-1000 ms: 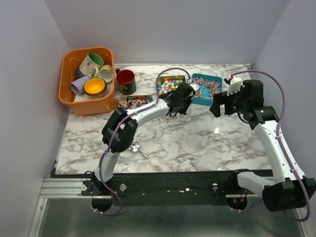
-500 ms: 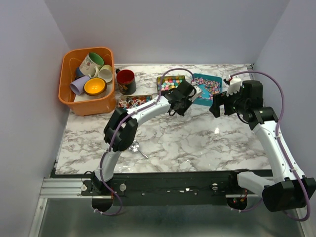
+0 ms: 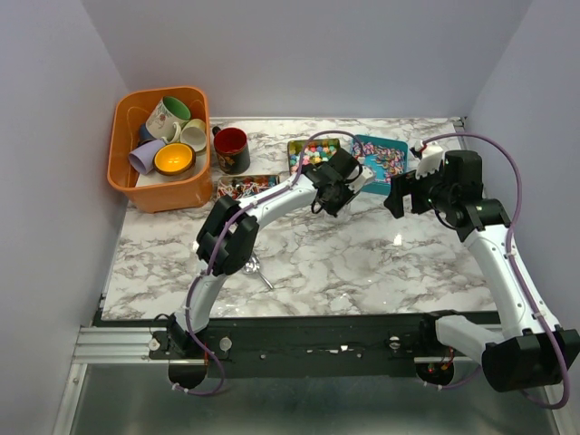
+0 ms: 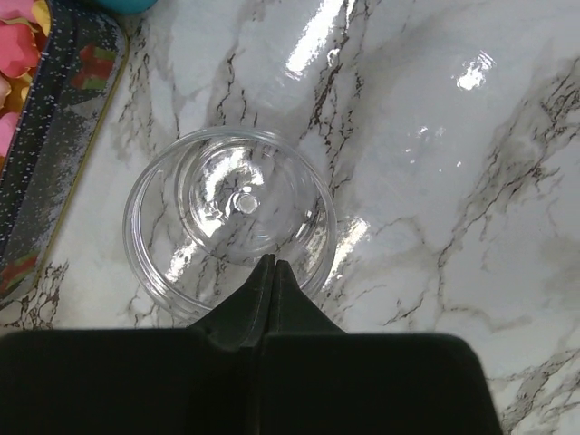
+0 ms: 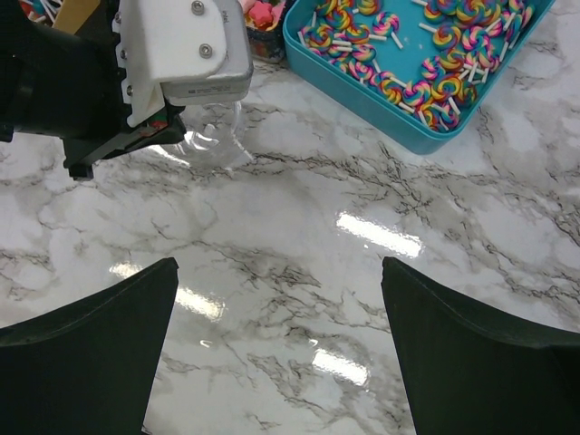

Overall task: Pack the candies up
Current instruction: Move the packing bottle to the center of the board, then pick up the spatula from the center of the board.

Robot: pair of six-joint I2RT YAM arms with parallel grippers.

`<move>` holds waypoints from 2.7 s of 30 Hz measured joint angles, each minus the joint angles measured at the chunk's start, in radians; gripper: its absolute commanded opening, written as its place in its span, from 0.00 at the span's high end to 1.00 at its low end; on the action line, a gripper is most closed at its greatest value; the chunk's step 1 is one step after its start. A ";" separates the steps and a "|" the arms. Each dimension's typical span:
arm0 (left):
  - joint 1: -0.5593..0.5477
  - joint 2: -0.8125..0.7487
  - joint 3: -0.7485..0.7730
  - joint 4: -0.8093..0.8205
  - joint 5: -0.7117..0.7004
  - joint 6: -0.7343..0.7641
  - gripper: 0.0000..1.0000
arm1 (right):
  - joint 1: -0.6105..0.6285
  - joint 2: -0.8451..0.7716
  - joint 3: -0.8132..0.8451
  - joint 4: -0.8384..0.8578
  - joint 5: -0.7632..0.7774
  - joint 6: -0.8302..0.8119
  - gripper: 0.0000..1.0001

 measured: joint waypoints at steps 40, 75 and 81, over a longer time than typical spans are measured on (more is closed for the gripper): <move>-0.016 -0.529 -0.324 -0.246 0.214 0.252 0.25 | 0.000 -0.001 -0.027 -0.001 -0.054 0.000 0.00; 0.392 -0.405 -0.584 -0.485 0.129 0.999 0.52 | 0.000 0.050 -0.015 -0.005 -0.064 -0.053 0.00; 0.417 -0.382 -0.621 -0.494 0.124 1.039 0.75 | 0.000 0.048 -0.022 -0.005 -0.064 -0.054 0.00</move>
